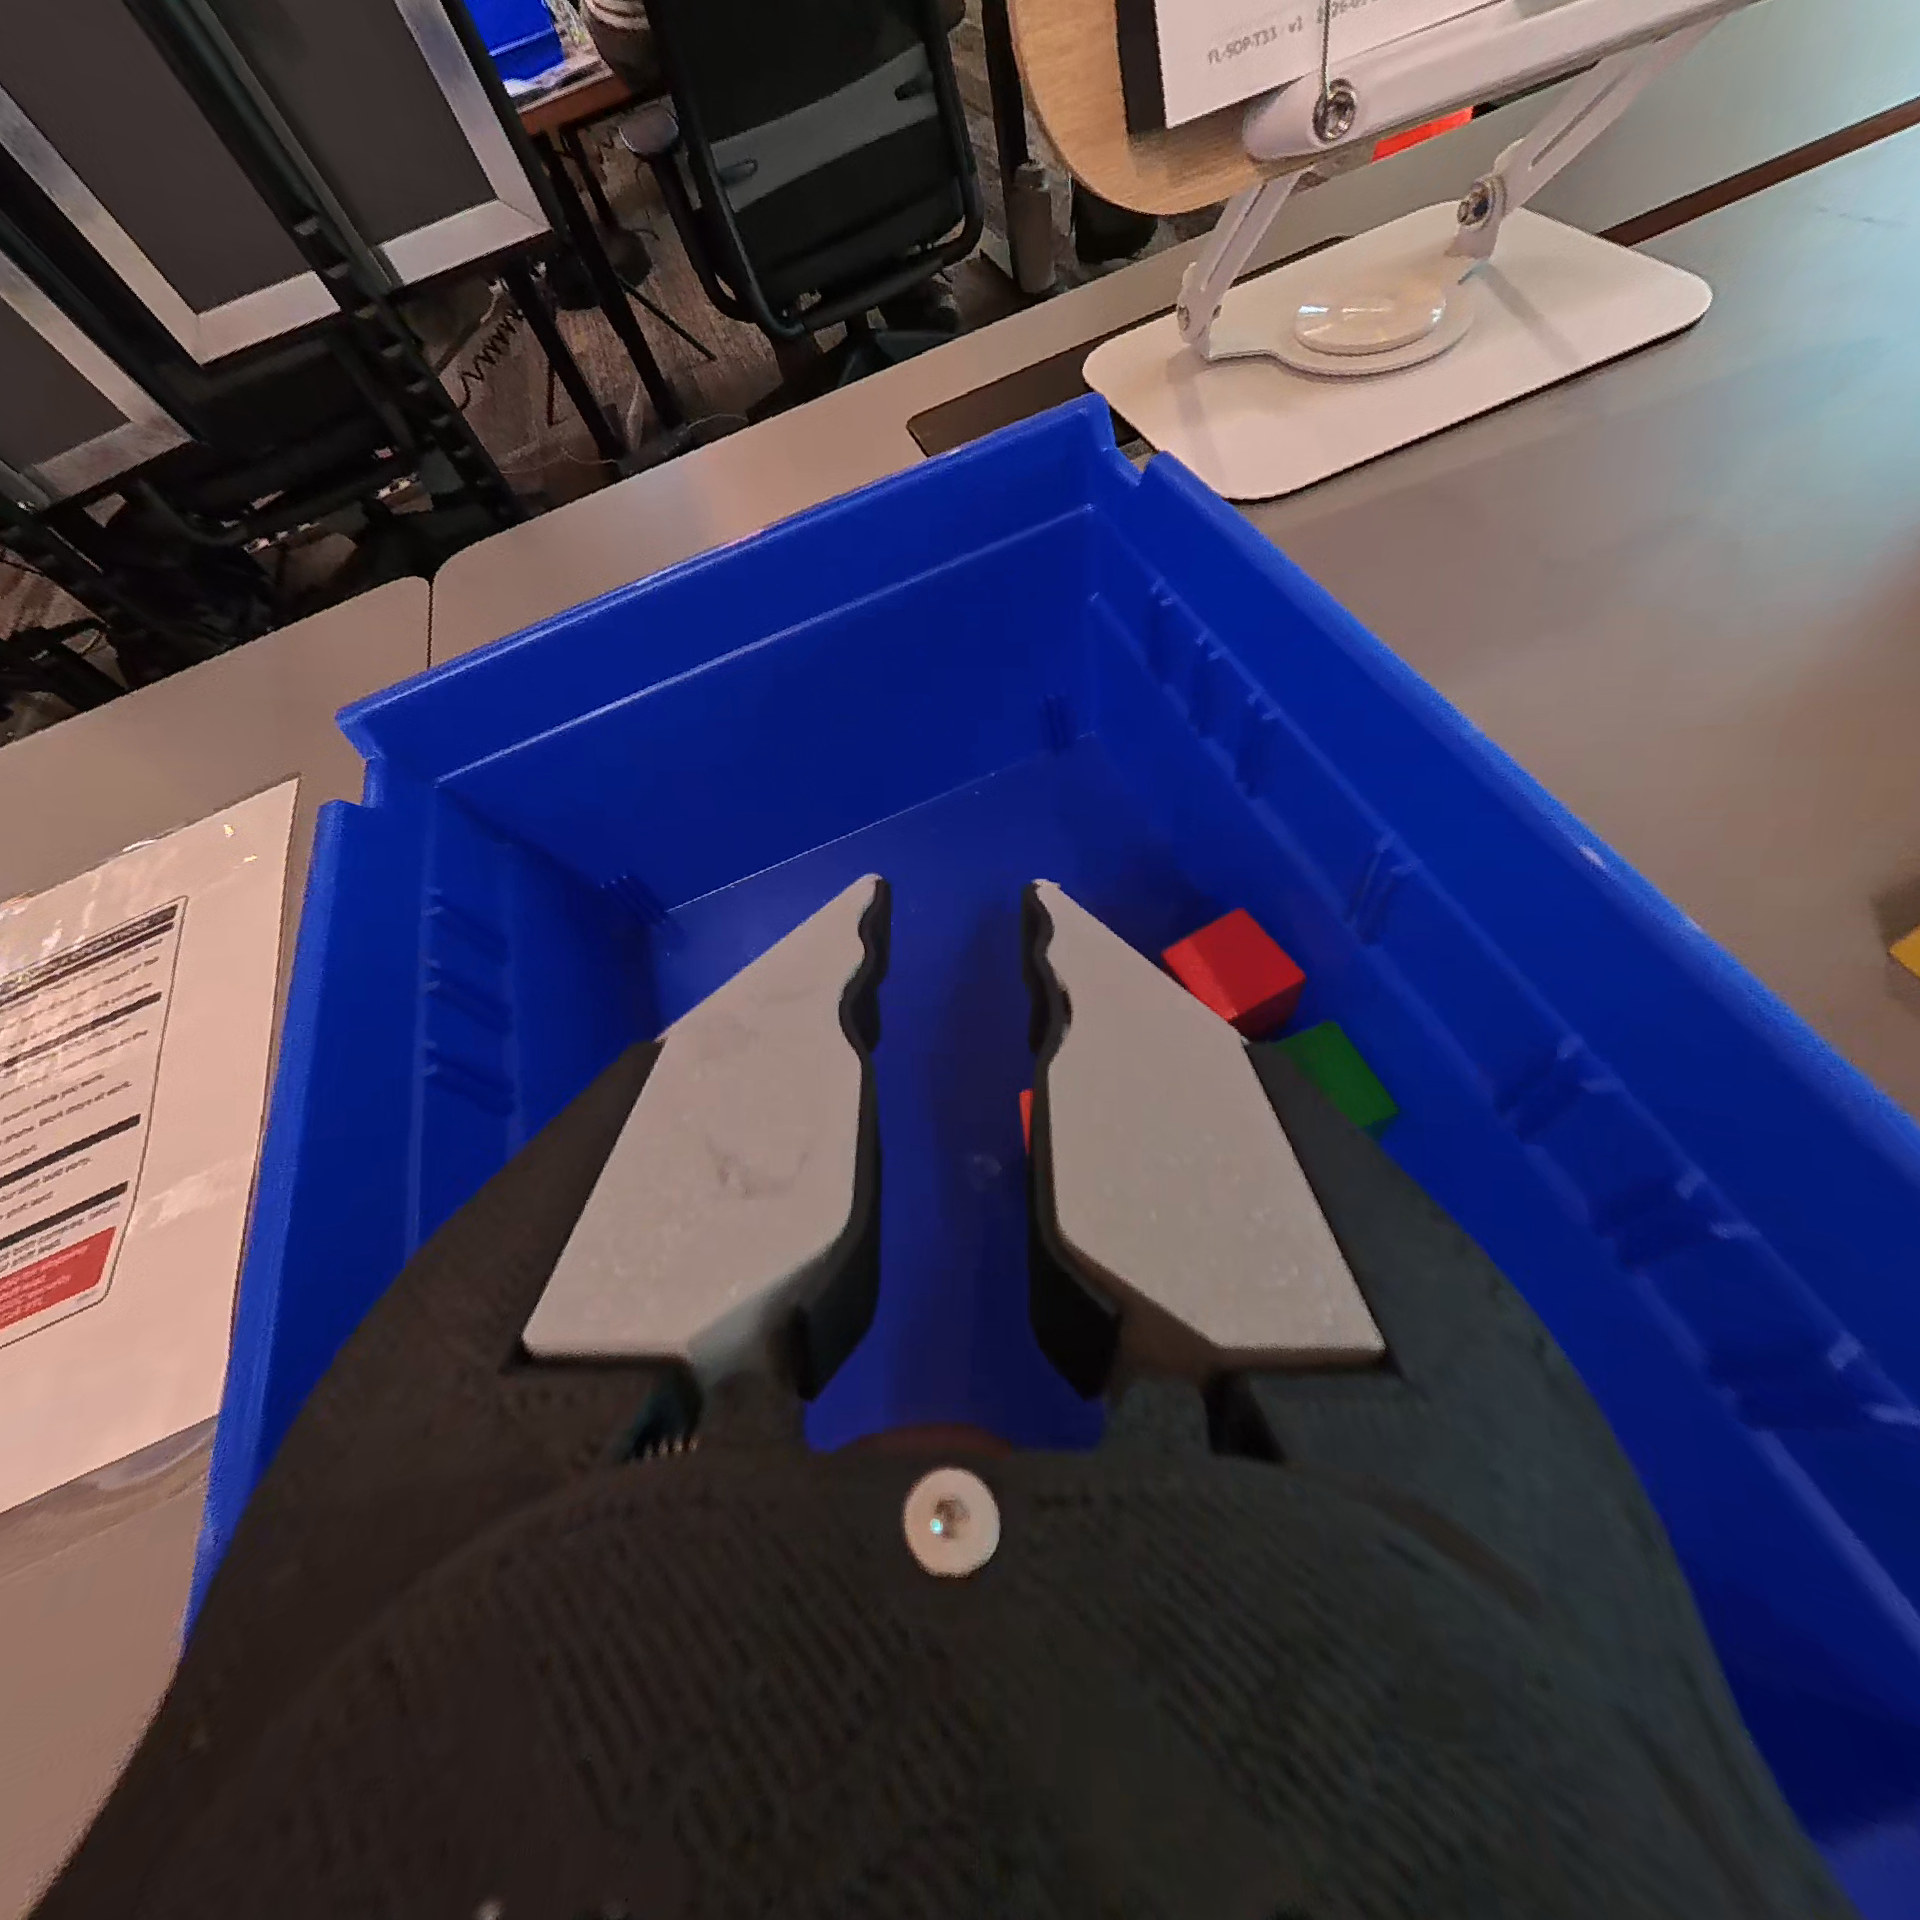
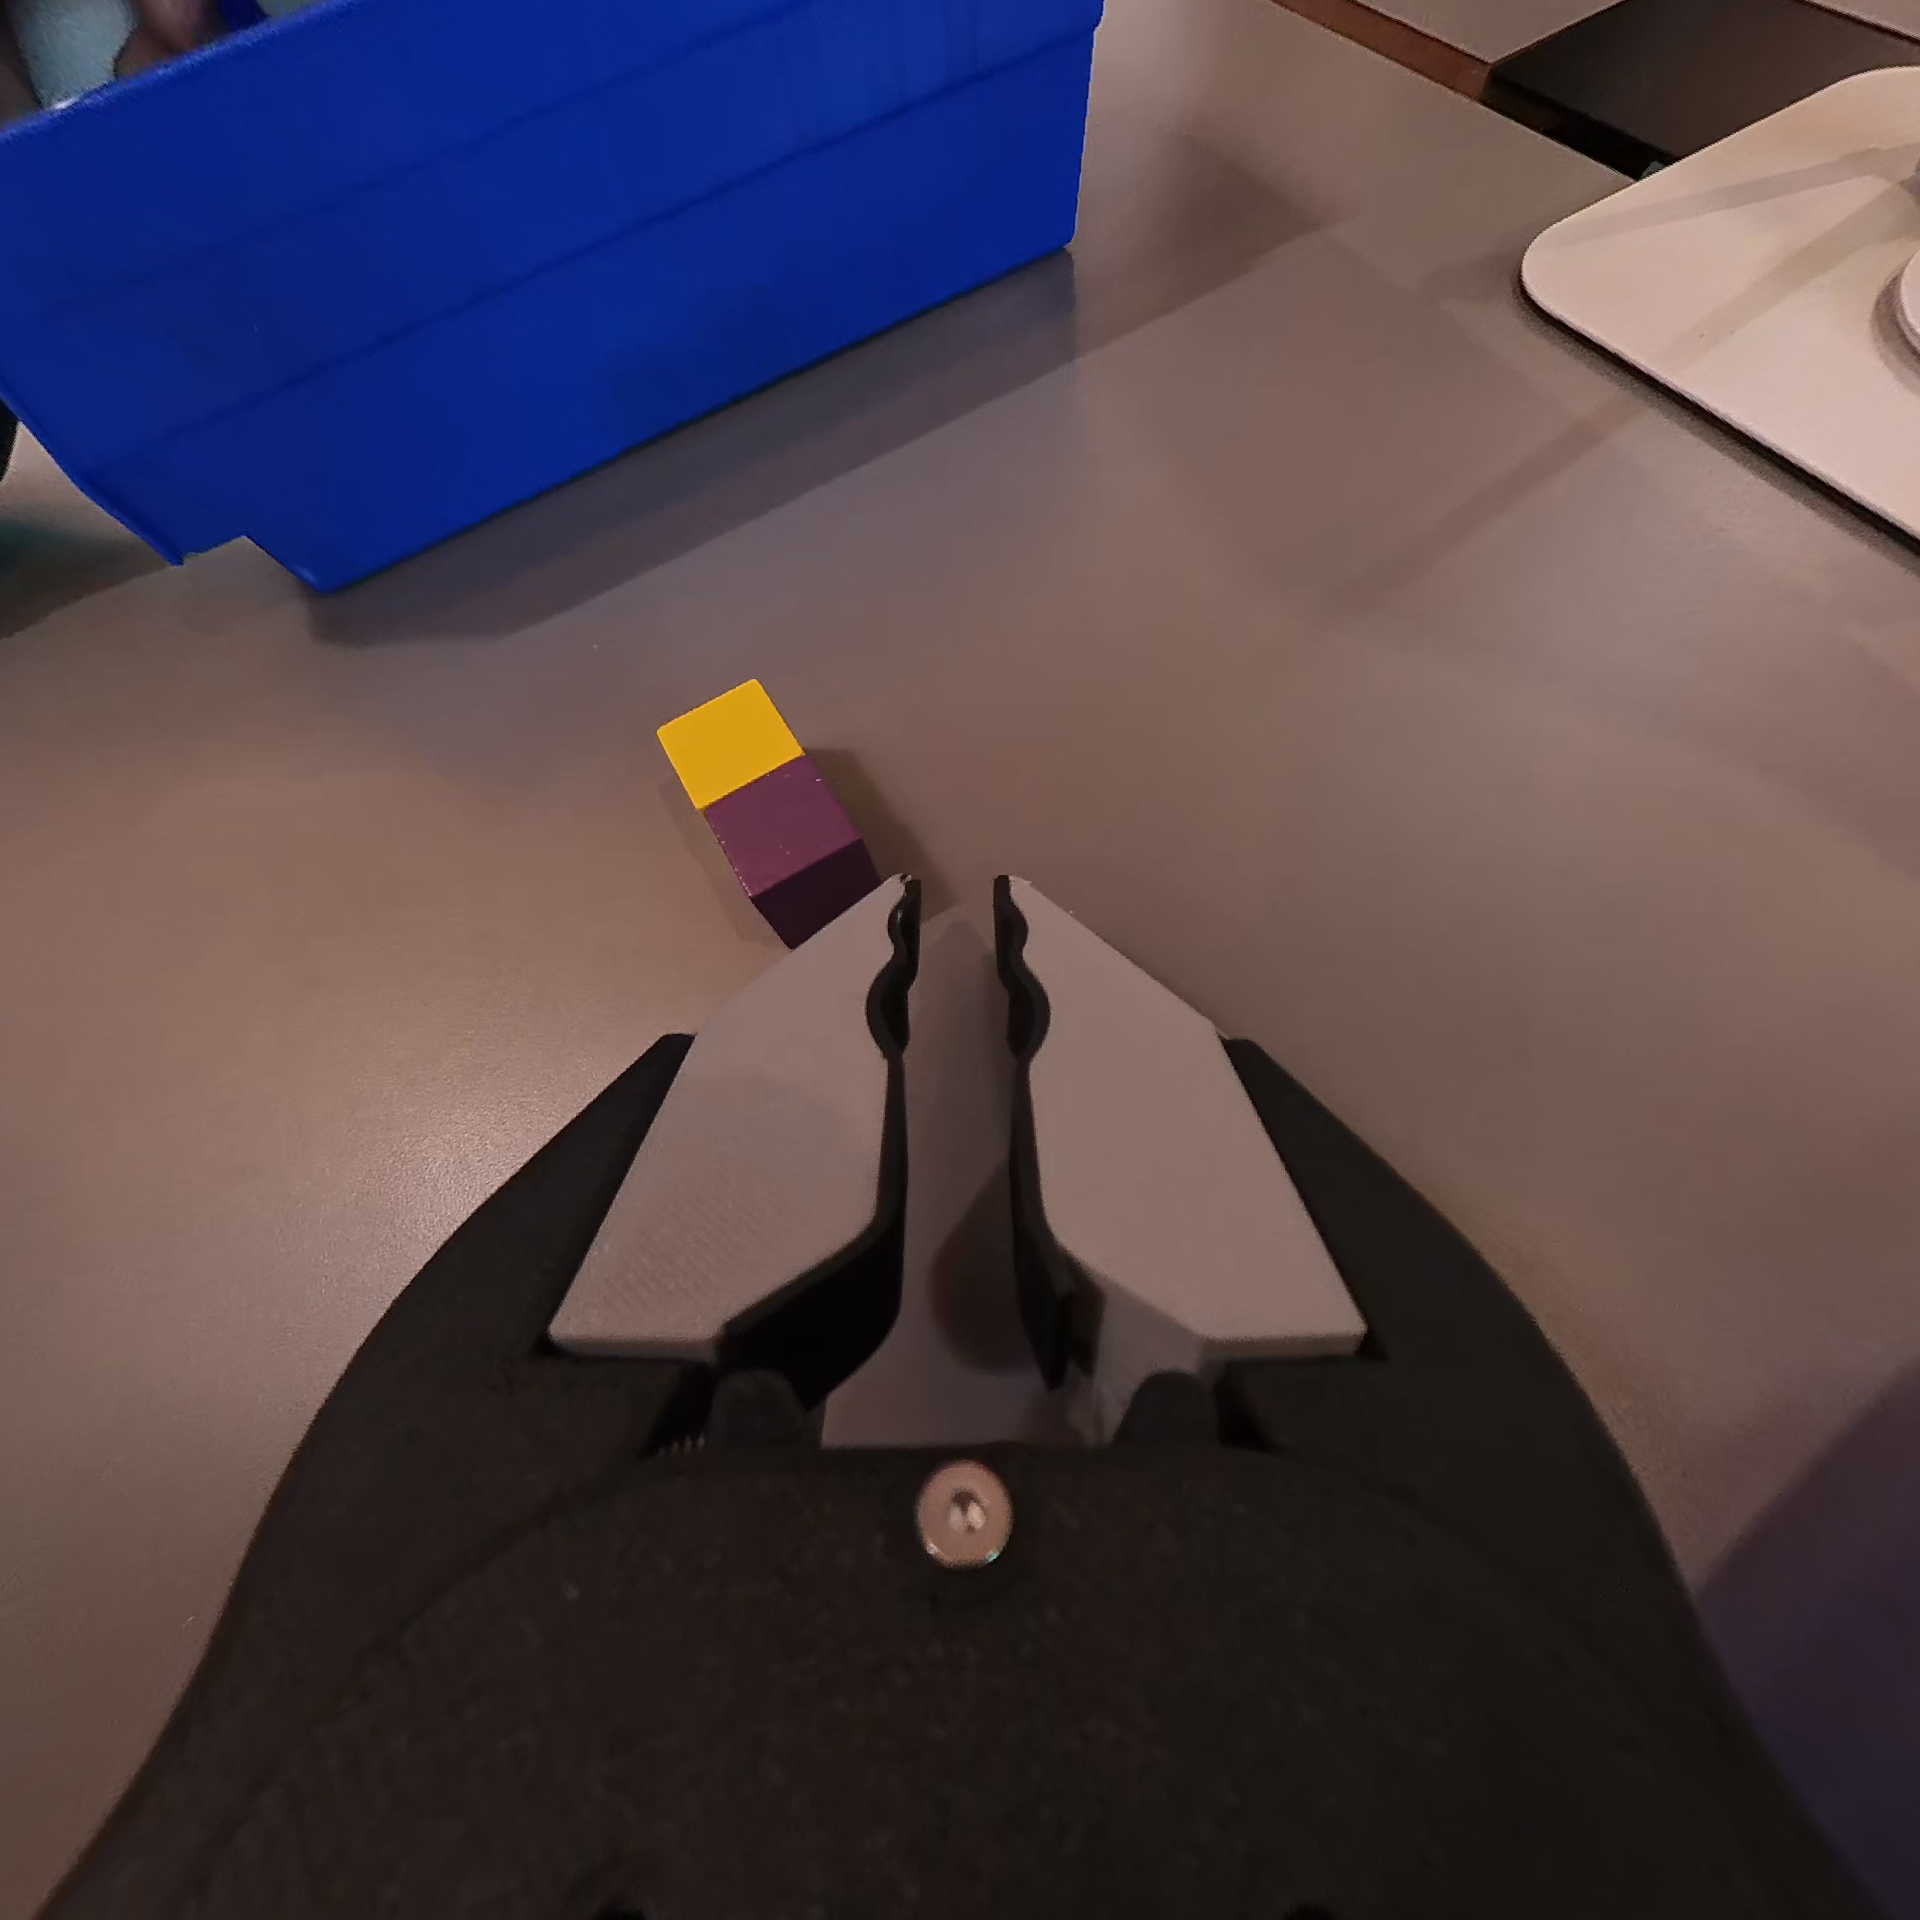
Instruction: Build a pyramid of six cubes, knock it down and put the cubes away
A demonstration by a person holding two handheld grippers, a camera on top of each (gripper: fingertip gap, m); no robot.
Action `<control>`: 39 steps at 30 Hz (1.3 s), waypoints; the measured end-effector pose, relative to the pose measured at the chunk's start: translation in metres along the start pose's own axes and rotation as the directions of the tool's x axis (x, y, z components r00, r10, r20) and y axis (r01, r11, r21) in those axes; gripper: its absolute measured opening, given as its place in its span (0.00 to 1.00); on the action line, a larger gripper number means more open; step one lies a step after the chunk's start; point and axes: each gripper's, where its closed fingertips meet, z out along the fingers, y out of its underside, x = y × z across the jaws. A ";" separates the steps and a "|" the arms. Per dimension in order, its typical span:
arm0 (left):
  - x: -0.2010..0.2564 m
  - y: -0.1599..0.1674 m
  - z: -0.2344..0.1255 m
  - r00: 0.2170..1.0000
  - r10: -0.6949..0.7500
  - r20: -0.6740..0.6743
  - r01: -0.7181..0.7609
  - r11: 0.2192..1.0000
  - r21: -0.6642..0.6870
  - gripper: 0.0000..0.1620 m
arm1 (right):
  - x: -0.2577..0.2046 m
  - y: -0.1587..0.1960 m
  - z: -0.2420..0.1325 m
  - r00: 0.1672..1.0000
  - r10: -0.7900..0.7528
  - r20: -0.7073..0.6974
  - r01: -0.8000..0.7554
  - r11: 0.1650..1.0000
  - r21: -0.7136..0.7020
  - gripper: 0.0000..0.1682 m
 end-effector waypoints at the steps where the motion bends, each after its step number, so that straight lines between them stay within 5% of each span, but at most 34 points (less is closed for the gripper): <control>1: 0.001 0.001 0.001 1.000 0.002 0.000 -0.002 1.000 -0.003 0.15 | 0.000 0.000 0.000 1.000 0.002 0.001 -0.002 1.000 -0.001 0.07; 14: 0.006 0.004 0.004 0.999 0.043 -0.001 -0.043 0.999 -0.026 0.13 | 0.001 0.001 -0.001 1.000 -0.009 -0.011 0.009 1.000 -0.002 0.08; 18: 0.028 0.003 0.002 0.988 0.054 -0.141 -0.057 0.998 -0.011 0.17 | 0.000 0.001 0.000 1.000 -0.011 -0.008 0.011 1.000 -0.005 0.08; 32: 0.056 0.065 0.013 0.952 0.105 -0.286 -0.198 0.928 -0.316 0.12 | 0.001 0.002 0.000 1.000 -0.010 -0.009 0.010 1.000 -0.011 0.08; 39: 0.024 0.070 0.015 0.972 0.202 -0.120 -0.232 0.900 -0.370 0.11 | 0.001 0.002 0.000 1.000 -0.015 -0.011 0.015 1.000 -0.012 0.08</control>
